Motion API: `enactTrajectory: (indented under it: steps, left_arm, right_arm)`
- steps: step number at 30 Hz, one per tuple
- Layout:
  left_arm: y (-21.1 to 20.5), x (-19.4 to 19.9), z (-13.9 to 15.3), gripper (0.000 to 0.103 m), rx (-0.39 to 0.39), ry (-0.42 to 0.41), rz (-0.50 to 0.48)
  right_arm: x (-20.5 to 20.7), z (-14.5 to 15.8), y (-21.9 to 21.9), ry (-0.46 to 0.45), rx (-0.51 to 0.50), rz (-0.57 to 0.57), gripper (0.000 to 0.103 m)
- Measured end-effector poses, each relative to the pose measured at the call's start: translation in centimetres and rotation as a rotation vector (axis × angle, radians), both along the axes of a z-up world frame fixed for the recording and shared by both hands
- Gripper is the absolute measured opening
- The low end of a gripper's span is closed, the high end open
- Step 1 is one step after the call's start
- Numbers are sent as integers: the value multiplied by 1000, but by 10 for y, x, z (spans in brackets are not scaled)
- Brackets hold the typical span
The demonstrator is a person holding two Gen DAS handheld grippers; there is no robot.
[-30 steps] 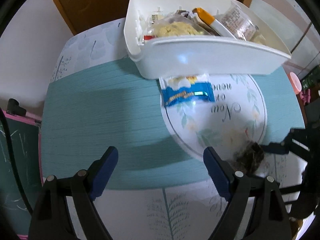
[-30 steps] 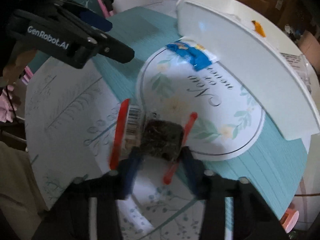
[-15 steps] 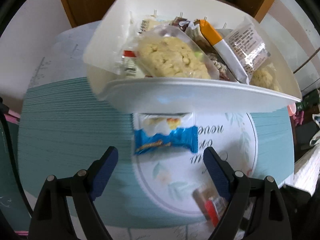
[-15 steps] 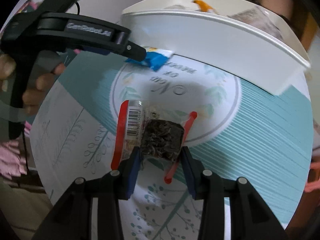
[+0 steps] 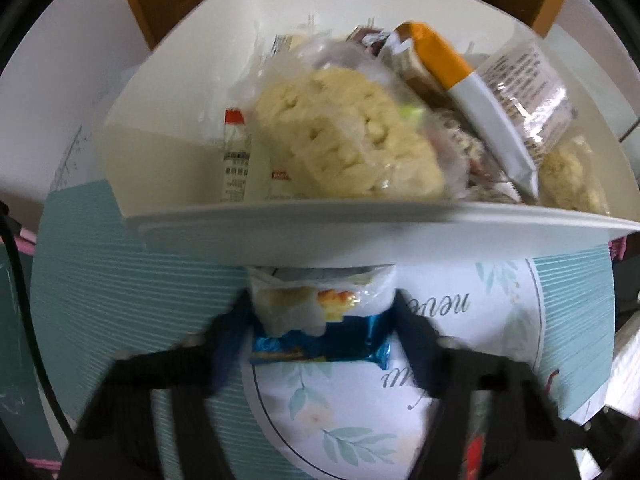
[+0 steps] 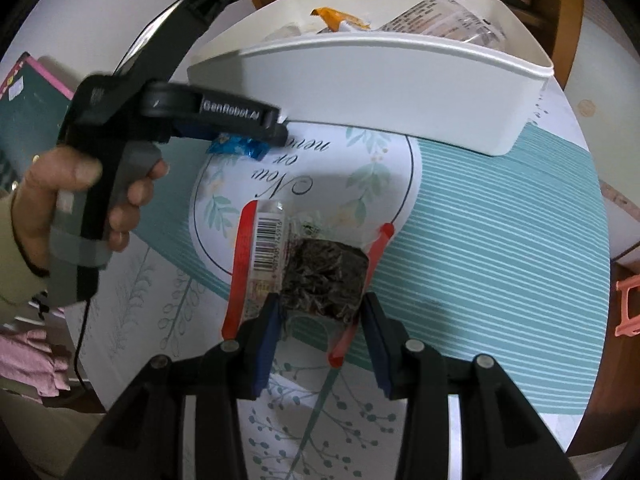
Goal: Organize snacks
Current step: 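Carry both snacks up over the white tray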
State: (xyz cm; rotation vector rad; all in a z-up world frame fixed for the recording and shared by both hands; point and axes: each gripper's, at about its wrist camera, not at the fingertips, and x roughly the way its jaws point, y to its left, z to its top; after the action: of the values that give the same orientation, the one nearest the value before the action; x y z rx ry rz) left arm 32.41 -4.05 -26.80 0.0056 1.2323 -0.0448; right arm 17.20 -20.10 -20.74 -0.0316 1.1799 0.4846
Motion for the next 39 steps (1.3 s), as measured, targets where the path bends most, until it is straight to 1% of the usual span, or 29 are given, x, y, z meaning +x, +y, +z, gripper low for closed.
enactTrajectory:
  steps: [1, 4, 6, 9, 10, 16, 19, 20, 23, 24, 26, 29, 32, 33, 35, 36, 39]
  left_arm:
    - [-1, -2, 1, 44, 4, -4, -12]
    - [0, -5, 3, 42, 17, -9, -16]
    - [4, -9, 7, 42, 13, -10, -9]
    - [20, -25, 17, 42, -6, -15, -2]
    - [17, -35, 29, 42, -9, -29, -6]
    - [24, -55, 86, 42, -28, -92, -34]
    - [18, -55, 115, 42, -29, -127, -49]
    - [25, -61, 127, 42, -33, -141, -54]
    - [23, -58, 158, 42, -34, -188, -67]
    - [21, -57, 168, 42, -34, -204, -70]
    - [21, -54, 188, 42, -32, -238, -76]
    - [19, -45, 209, 42, -31, -283, -83]
    - [17, -37, 228, 42, -31, -320, -88]
    - [17, -34, 232, 42, -29, -330, -89]
    - [15, -27, 241, 42, -25, -350, -90]
    - [14, -22, 246, 42, -22, -361, -90]
    - [11, -14, 256, 42, -14, -385, -88]
  right_arm:
    - [0, 4, -2, -2, 4, -3, 41]
    - [-4, 8, -3, -14, 15, -11, 41]
    - [-3, 16, -6, -24, 25, -15, 41]
    - [-1, 28, -15, -41, 42, -21, 41]
    - [0, 33, -14, -42, 47, -23, 41]
    - [-1, 67, -15, -93, 93, -39, 41]
    - [2, 85, -15, -124, 124, -52, 41]
    - [3, 95, -16, -144, 136, -59, 41]
    - [11, 112, -11, -191, 159, -71, 41]
    - [18, 112, -2, -209, 164, -77, 41]
    - [24, 130, -1, -246, 177, -85, 41]
    - [36, 155, 3, -296, 194, -92, 41]
    - [50, 176, 6, -332, 174, -118, 41]
    - [57, 178, 8, -341, 172, -124, 41]
    - [66, 192, 9, -375, 159, -137, 41]
    - [70, 193, 13, -386, 152, -140, 41]
    - [83, 207, 18, -426, 117, -160, 41]
